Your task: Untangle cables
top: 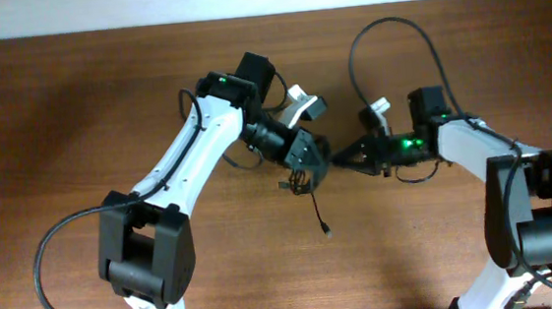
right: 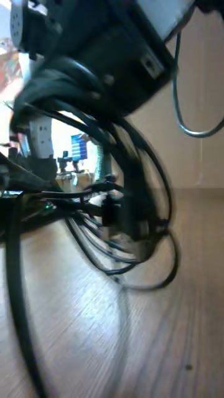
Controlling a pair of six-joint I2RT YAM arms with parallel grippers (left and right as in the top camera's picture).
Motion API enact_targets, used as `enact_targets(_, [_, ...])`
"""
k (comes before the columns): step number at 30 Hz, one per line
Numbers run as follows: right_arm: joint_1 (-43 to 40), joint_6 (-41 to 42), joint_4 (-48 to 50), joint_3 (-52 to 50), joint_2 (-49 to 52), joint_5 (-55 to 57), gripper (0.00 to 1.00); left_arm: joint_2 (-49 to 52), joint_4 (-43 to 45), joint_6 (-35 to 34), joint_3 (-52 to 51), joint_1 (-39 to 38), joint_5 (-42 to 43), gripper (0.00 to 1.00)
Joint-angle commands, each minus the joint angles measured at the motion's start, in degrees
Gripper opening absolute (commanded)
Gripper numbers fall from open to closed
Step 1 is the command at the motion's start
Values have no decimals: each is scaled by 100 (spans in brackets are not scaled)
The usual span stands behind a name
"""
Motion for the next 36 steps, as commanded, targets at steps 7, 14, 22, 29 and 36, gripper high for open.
enact_targets(7, [-802, -844, -1139, 7, 33, 1386, 4, -59, 17, -422, 42, 693, -1342, 0])
enact_targets(14, [-809, 175, -1123, 7, 33, 3136, 4, -15, 404, -1974, -146, 684, -2769, 0])
enact_targets(22, [-385, 776, -907, 9, 33, 4371, 4, 258, 715, -2050, -168, 525, -2771, 1])
enact_targets(29, [-94, 885, -658, 9, 33, 4542, 4, 531, 699, -2046, -168, 192, -2771, 4])
enact_targets(36, [-94, 918, -656, 9, 33, 4583, 68, 531, 702, -2046, -168, 192, -2774, 92])
